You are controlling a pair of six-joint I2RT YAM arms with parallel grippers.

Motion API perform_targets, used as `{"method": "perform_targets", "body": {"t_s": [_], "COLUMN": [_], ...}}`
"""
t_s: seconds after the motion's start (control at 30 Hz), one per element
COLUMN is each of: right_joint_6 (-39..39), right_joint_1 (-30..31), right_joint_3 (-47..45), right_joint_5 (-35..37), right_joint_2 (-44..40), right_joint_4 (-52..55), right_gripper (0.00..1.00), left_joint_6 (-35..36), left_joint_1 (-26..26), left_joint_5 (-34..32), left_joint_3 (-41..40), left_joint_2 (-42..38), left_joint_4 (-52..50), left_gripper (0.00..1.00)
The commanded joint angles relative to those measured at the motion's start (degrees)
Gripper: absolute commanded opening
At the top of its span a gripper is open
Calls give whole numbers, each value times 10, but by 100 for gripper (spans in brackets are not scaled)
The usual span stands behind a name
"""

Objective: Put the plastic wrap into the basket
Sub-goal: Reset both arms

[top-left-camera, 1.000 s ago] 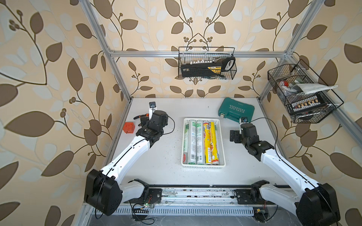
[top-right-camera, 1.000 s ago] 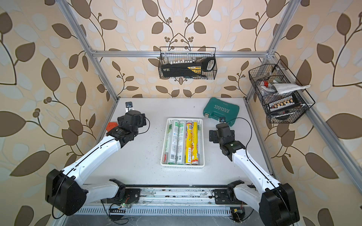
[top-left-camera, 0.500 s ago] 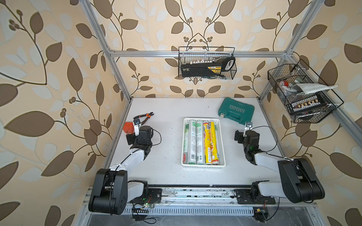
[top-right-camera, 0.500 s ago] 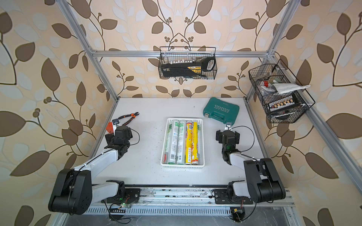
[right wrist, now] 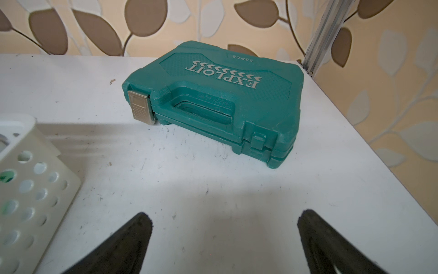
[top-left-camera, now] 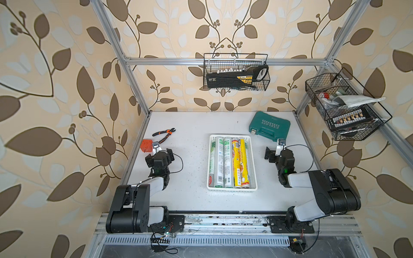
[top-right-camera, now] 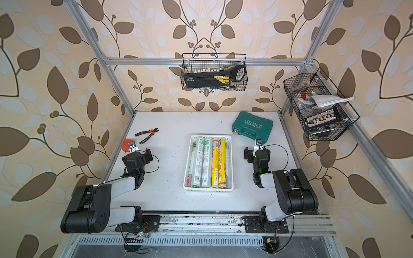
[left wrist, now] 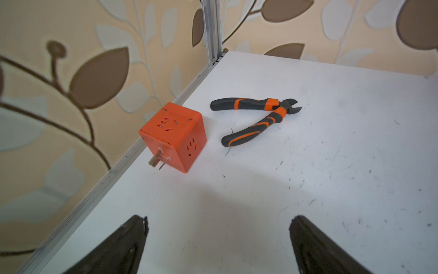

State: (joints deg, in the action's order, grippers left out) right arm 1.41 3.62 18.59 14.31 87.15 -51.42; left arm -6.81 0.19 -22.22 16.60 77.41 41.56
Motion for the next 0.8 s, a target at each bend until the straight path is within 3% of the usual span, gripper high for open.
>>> {"method": "perform_targets", "body": {"t_s": [0.0, 0.07, 0.1, 0.77], "right_joint_6": [-5, -5, -5, -4], "right_joint_1": [-1, -2, -1, -3], "right_joint_3": [7, 7, 7, 9], "right_joint_5": [-10, -10, -9, -13], "right_joint_2": [2, 2, 3, 4], "right_joint_4": [-16, -16, -16, -12], "right_gripper": [99, 99, 99, 99], "left_joint_6": [10, 16, 12, 12], "left_joint_1": [11, 14, 15, 23], "left_joint_5": [81, 86, 98, 109], "left_joint_3": [18, 34, 42, 46], "left_joint_2": [46, 87, 77, 81], "left_joint_4": [54, 58, 24, 24], "left_gripper": [99, 99, 99, 99]}}
